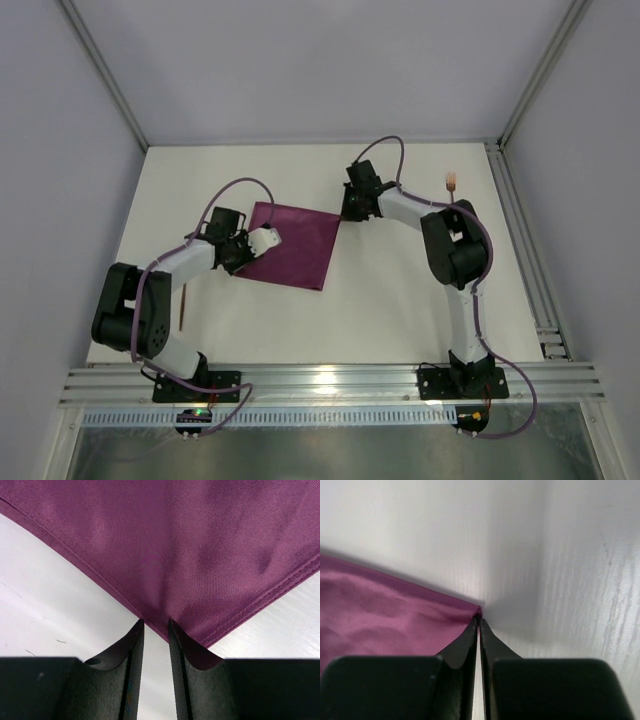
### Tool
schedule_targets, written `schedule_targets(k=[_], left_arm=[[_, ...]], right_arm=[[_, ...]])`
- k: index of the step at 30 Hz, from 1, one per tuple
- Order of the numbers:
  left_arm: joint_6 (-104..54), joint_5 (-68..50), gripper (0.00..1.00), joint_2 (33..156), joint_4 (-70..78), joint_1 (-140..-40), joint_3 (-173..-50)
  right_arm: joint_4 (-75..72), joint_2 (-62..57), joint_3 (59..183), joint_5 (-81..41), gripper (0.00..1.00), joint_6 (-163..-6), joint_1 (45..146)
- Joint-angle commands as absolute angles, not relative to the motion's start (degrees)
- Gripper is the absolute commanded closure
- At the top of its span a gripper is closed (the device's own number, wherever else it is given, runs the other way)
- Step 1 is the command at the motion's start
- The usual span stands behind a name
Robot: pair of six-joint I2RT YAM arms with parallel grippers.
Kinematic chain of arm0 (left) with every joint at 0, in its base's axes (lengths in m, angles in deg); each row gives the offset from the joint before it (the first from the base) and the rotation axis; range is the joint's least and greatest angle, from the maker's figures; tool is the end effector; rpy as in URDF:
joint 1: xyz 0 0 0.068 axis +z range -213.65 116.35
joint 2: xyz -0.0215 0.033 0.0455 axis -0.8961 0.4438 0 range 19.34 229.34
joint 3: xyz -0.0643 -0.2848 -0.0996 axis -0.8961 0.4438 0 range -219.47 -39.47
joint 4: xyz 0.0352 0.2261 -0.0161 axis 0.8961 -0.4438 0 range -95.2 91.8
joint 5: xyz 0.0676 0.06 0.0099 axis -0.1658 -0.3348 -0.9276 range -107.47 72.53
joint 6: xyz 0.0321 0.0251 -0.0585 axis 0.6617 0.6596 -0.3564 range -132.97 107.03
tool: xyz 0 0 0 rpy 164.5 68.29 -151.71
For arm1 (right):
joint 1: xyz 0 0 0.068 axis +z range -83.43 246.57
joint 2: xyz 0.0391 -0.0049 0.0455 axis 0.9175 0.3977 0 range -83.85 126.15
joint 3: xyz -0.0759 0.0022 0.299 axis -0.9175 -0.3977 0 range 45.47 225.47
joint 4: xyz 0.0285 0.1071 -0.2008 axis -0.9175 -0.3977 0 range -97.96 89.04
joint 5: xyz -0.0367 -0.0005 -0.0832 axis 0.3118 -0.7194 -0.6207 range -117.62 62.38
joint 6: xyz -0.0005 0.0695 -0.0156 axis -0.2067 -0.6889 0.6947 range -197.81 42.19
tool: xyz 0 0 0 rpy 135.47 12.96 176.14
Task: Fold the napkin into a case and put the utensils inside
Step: Smooth out the square-folded napkin at the center of the board.
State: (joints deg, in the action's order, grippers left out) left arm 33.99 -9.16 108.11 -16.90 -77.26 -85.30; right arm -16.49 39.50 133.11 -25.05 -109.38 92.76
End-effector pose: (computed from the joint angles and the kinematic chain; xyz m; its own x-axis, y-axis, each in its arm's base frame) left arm 0.2615 -0.0721 0.1985 -0.3649 0.8324 -0.4170 0.8296 0.4941 0.2602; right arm 0.4244 0.2118 0.1873 -0.8402 0.1696 -0.5150 -0.0308 0.9334 0.3576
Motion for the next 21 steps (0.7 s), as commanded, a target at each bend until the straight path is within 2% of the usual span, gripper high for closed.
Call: schedule_targets(k=[1,4,9,11,16,21], left_arm=[[33.26,-8.07,0.71,110.48,-19.64,-77.36,-84.56],[33.09,-7.89,0.71,110.22,-19.82,-77.36,-84.74],[31.68,-6.93,0.69,109.16,-20.7,-77.36,-85.61],[31.24,-7.01,0.68,108.9,-21.22,-77.45,-86.23],[30.89,-7.1,0.67,108.55,-21.4,-77.36,-86.85],[30.36,-7.19,0.68,109.42,-21.58,-77.36,-87.02]], right_arm=[[-19.68,35.42,136.87,-30.96,0.89,-105.59,92.41],[-21.87,35.33,139.42,-30.87,0.78,-103.48,92.49],[-22.67,31.91,137.68,-32.98,0.75,-102.15,94.86],[-20.05,29.1,133.48,-31.76,0.77,-102.07,98.28],[-11.7,23.82,122.66,-23.32,0.96,-106.19,105.05],[-3.61,20.65,110.27,-19.45,0.96,-114.62,109.1]])
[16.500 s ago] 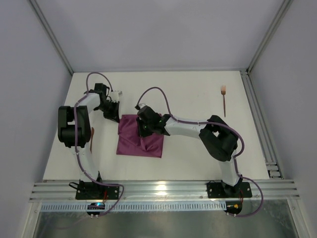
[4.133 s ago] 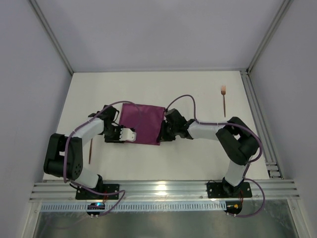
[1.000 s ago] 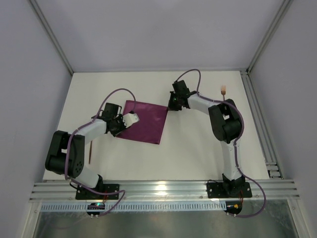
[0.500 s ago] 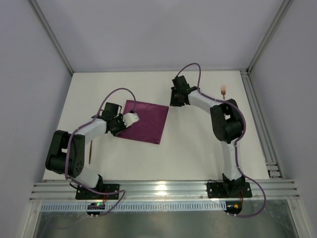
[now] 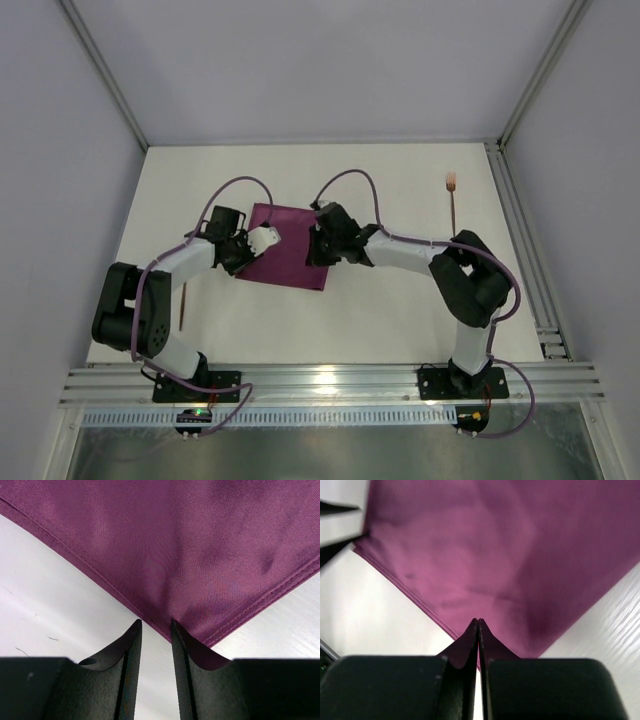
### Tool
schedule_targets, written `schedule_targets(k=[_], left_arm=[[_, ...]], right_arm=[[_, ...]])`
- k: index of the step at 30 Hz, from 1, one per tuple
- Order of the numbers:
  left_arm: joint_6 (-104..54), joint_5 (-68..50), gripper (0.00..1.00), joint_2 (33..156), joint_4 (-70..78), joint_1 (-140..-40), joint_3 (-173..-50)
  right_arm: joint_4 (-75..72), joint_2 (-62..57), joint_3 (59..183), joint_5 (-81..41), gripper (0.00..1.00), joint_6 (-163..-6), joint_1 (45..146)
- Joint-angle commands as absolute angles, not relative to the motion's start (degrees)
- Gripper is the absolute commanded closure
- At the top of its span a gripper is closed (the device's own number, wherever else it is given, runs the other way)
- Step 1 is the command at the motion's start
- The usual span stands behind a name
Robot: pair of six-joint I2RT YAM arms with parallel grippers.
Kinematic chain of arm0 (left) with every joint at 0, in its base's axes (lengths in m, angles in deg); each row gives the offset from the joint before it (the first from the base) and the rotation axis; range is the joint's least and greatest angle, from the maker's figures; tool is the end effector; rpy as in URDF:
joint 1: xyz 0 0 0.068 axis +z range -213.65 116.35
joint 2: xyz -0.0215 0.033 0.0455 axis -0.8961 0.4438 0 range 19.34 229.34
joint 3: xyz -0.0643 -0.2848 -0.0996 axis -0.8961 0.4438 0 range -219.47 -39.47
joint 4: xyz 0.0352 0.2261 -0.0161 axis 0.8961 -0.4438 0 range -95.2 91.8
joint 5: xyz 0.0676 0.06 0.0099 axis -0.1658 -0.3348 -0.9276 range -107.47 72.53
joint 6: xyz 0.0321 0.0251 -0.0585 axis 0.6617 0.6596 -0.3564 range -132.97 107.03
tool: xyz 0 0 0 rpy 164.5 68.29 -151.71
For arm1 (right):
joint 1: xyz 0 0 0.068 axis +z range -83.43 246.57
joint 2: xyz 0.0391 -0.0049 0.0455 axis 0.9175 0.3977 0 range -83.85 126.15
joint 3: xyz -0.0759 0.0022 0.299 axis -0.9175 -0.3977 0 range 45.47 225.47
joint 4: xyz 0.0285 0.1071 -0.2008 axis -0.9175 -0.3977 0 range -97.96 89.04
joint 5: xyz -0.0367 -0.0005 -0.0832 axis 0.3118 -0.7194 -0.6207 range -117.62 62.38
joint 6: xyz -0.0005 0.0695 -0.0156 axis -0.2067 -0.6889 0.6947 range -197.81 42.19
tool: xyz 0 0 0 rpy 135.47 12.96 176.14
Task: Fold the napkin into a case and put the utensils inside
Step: Smooth out the square-folded napkin at the center of the board.
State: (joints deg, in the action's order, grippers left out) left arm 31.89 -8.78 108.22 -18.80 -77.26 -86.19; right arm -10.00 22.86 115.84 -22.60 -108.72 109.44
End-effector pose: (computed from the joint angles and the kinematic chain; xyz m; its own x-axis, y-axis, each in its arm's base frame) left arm 0.2611 -0.0723 0.2000 -0.4012 0.8145 -0.4191 0.8221 0.5220 0.2275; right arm 0.2930 0.2791 0.2310 -0.8189 -0.0620 -0.5706 -0.3522 0.8392 0.4143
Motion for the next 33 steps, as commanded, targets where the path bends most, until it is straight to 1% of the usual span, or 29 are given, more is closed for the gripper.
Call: schedule_targets(k=[1,2,7,9,13,17,20,25,29,33], left_arm=[[30.36,-7.1,0.67,109.42,-21.49,-77.36,-86.85],[30.28,-7.19,0.68,109.42,-21.4,-77.36,-86.76],[30.8,-7.98,0.69,109.86,-21.75,-77.36,-86.5],[31.06,-8.59,0.71,110.04,-21.84,-77.36,-86.23],[31.77,-8.69,0.71,110.22,-21.93,-77.27,-85.62],[31.68,-5.36,0.71,108.37,-23.59,-77.27,-85.97],[31.33,-0.7,0.68,105.83,-26.13,-77.27,-86.93],[29.31,1.69,0.65,103.01,-29.04,-77.27,-89.21],[28.25,0.72,0.64,101.87,-30.36,-76.75,-90.45],[27.9,2.3,0.64,101.43,-32.73,-75.87,-92.56]], right_arm=[[-2.47,20.3,108.16,-19.1,0.96,-115.59,109.19],[-1.32,19.78,104.48,-19.53,0.96,-117.08,109.11],[2.55,18.02,95.94,-19.09,0.96,-119.29,108.93],[2.2,16.17,94.35,-21.2,0.96,-119.82,108.49],[1.59,13.27,91.18,-21.73,0.96,-119.12,105.86],[-2.78,10.81,93.98,-22.7,0.96,-114.56,105.24],[-6.84,10.19,98.37,-22.96,0.96,-110.95,105.85],[-7.65,9.22,102.86,-24.02,0.96,-109.27,110.15],[-4.22,11.06,101.55,-21.65,0.96,-112.42,111.39],[-3.16,12.91,98.57,-22.52,0.96,-114.72,111.31]])
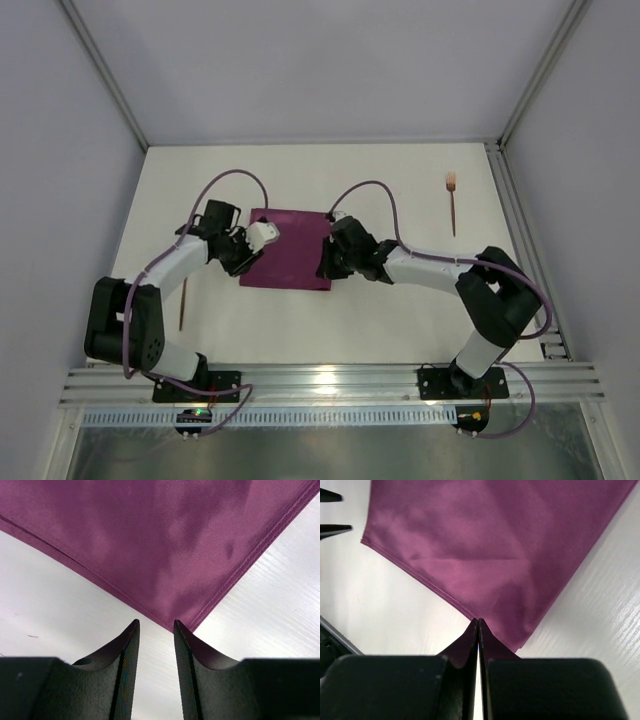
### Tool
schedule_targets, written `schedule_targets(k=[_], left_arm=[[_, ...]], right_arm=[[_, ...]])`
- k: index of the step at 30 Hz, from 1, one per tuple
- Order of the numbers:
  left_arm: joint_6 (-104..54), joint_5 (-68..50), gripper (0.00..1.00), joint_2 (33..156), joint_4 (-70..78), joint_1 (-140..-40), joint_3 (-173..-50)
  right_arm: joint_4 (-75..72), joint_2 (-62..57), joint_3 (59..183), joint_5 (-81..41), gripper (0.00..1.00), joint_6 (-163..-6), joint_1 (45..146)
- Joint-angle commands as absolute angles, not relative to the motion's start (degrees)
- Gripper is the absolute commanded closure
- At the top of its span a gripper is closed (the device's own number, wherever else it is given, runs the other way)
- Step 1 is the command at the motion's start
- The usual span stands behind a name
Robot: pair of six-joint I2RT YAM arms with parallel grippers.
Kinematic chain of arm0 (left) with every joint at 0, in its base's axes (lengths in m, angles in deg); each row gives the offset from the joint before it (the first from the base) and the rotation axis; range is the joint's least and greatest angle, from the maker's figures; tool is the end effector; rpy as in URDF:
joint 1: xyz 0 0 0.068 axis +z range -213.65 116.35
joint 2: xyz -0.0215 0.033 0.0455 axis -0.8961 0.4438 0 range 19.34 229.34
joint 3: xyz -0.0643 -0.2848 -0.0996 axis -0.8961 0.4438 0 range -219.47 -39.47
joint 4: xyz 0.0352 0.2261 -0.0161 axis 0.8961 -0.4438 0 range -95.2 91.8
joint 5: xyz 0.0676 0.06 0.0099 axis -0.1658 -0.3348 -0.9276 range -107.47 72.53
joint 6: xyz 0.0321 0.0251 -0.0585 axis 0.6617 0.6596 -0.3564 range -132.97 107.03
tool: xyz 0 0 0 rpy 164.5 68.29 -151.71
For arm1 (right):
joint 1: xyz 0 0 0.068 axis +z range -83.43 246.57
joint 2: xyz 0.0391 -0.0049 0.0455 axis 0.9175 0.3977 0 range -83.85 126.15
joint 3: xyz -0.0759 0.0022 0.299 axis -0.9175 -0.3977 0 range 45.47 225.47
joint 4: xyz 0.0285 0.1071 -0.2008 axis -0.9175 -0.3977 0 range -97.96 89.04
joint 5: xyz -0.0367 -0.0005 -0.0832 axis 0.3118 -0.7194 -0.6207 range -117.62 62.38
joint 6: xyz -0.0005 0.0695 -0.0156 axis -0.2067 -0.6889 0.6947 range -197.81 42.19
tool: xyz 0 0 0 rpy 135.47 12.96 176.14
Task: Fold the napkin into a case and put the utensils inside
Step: Smooth out the square-folded napkin at the center of the board.
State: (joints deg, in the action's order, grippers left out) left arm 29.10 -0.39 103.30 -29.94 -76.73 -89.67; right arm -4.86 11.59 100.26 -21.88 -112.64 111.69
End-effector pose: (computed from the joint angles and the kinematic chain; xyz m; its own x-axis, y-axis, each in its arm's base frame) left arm 0.2401 -0.0735 0.2271 -0.4337 0.7583 -0.4868 0.8425 0.5328 0.0793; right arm 0.2369 0.2463 0.2285 -0.8378 -0.0360 -0.5448 -0.3373 0.8187 0.4646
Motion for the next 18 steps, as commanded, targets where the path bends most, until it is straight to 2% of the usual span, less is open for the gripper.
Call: schedule_targets(k=[1,6,14,18], left_arm=[[27.47,2.65,0.64,101.43,-33.35,-75.61,-93.0],[19.57,0.64,0.61,103.0,-27.57,-72.01,-97.91],[3.4,-3.85,0.54,120.57,-16.49,-70.86,-113.64],[3.2,-2.54,0.52,128.48,-19.19,-70.86,-121.73]], right_arm=[[-3.42,13.26,98.38,-22.78,0.96,-114.9,111.39],[-4.83,15.38,96.81,-23.4,0.96,-115.69,110.6],[-7.11,14.94,101.28,-23.22,0.96,-112.62,109.99],[-7.99,12.13,101.72,-23.75,0.96,-112.0,109.46]])
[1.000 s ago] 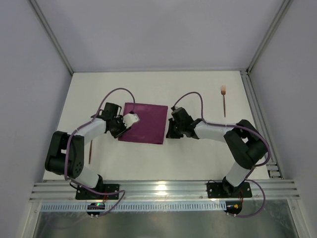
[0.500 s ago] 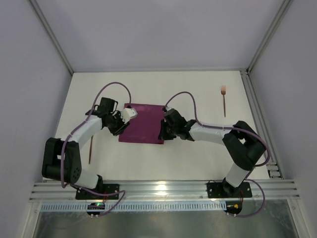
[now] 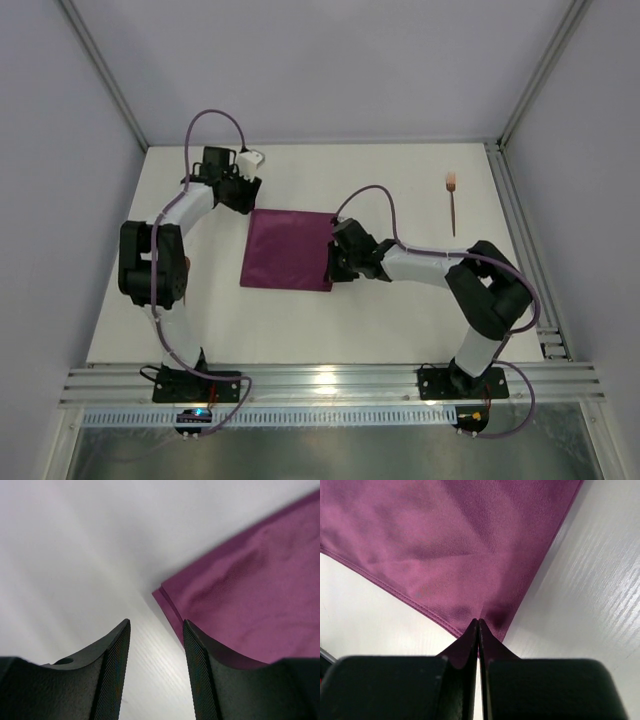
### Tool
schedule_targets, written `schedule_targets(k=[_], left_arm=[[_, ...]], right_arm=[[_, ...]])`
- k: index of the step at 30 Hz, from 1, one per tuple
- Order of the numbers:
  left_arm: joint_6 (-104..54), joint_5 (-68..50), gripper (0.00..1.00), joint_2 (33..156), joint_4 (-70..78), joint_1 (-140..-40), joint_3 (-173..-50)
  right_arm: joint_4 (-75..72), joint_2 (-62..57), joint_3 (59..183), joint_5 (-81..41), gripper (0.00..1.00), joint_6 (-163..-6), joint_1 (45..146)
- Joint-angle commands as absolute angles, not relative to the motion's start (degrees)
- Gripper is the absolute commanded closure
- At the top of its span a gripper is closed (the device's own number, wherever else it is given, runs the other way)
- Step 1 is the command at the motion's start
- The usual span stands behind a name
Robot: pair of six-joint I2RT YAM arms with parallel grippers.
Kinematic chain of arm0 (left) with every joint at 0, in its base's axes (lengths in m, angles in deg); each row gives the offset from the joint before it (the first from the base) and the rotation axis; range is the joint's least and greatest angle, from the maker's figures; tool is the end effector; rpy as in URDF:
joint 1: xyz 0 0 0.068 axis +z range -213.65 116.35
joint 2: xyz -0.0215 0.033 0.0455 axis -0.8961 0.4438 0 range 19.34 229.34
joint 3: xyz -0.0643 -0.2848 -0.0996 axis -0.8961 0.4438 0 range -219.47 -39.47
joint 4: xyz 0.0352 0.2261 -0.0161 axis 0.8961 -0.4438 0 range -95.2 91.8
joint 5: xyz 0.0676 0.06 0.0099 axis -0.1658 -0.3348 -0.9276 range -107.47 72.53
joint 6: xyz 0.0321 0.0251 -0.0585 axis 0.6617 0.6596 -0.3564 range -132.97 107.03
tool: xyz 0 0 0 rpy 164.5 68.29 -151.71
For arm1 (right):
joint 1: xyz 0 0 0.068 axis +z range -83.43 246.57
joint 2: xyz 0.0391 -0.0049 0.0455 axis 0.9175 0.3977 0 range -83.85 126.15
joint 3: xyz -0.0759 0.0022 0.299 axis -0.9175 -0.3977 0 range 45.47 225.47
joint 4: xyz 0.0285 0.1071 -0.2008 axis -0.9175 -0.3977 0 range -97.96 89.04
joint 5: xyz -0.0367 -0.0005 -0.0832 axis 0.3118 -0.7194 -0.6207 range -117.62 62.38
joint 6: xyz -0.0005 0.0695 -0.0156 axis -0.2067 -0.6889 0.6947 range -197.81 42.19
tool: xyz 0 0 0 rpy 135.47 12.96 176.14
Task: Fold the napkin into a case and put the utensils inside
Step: Smooth out the square-folded napkin at the center of the board, then move the square-folded napkin to the center of the board.
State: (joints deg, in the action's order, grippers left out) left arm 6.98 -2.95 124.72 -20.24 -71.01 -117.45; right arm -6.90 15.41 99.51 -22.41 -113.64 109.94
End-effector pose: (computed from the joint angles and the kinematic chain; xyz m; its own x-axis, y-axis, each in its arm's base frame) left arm 0.3940 -0.0657 0.2605 -0.6110 0.4119 -0.6761 0.5256 0.8497 0.0427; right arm 0.2451 0.2390 0.2001 -0.8836 -0.0328 -0.4670 -0.2566 0.8683 0.4245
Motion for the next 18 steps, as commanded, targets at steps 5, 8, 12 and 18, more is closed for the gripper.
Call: schedule_targets(k=[5,8,12,18], left_arm=[[4.52,1.33,0.5,133.15,-20.52,-70.77,-124.99],[4.52,2.82,0.5,133.59,-20.17,-70.68,-124.29],[4.52,2.57,0.51,134.38,-20.17,-70.6,-123.76],[4.17,-0.59,0.63,136.58,-21.31,-70.6,-124.2]], right_arm=[[-9.4,9.23,101.2,-24.63,0.96,-111.73,109.11],[-9.4,7.74,99.53,-24.46,0.96,-112.61,109.11],[-9.13,5.97,97.86,-24.54,0.96,-113.75,109.02],[-9.05,5.79,95.4,-25.42,0.72,-115.86,108.84]])
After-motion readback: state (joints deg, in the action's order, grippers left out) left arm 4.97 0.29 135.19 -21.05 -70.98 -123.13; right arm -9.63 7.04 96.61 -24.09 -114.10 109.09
